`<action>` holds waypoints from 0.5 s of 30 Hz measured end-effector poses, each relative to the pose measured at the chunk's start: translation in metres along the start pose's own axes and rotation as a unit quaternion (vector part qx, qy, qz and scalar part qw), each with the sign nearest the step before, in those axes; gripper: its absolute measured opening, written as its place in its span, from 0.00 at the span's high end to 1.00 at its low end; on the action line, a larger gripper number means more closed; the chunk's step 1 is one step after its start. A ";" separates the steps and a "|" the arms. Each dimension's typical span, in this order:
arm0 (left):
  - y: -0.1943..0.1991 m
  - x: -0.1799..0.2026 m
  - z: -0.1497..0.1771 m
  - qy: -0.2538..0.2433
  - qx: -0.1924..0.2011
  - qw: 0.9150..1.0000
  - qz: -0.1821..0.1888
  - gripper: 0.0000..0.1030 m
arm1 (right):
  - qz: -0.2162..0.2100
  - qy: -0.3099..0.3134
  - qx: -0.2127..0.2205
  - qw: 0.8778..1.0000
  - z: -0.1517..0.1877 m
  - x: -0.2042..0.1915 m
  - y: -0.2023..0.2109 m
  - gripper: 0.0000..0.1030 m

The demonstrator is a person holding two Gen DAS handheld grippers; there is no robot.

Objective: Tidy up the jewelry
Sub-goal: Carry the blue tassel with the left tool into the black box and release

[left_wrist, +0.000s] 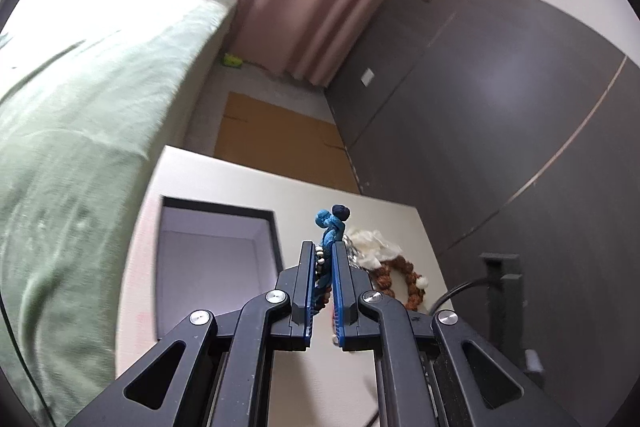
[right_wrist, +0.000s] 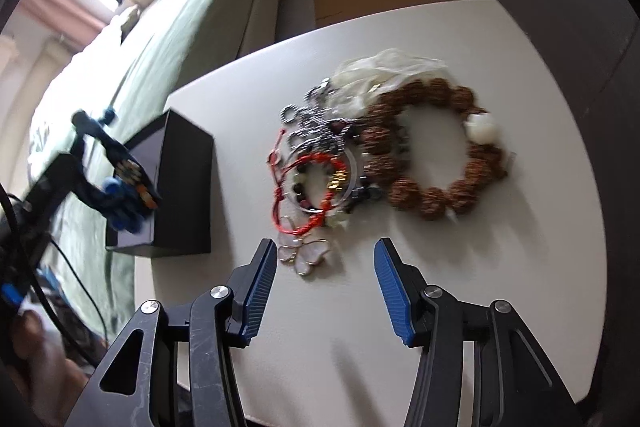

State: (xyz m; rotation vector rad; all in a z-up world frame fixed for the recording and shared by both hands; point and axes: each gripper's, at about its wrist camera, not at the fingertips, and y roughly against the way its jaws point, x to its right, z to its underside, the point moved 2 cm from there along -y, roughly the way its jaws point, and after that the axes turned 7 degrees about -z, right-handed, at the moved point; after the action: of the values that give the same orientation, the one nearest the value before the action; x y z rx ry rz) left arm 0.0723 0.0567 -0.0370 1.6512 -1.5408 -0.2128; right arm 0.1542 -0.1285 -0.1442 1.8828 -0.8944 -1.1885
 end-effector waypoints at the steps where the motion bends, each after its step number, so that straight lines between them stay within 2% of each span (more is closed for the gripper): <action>1: 0.003 -0.004 -0.002 0.005 0.004 1.000 -0.001 0.93 | 0.010 0.008 -0.003 1.000 0.000 -0.003 -0.004 0.50; 6: 0.007 -0.017 -0.005 0.020 0.008 1.000 -0.010 0.93 | 0.053 0.040 -0.017 0.998 0.001 -0.017 -0.025 0.50; 9: 0.012 -0.023 -0.006 0.021 0.015 1.000 -0.016 0.93 | 0.088 0.074 -0.009 0.993 0.002 -0.031 -0.033 0.50; 13: 0.014 -0.025 -0.007 0.023 0.019 0.999 -0.019 0.93 | 0.110 0.112 -0.017 0.988 0.007 -0.046 -0.041 0.50; 15: 0.013 -0.026 -0.007 0.025 0.018 0.999 -0.020 0.93 | 0.116 0.130 -0.023 0.984 0.011 -0.051 -0.042 0.56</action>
State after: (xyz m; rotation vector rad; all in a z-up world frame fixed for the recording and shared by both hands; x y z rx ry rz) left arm 0.0610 0.0847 -0.0346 1.7037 -1.4820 -0.1651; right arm 0.1344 -0.0668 -0.1616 1.7903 -0.9031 -0.7968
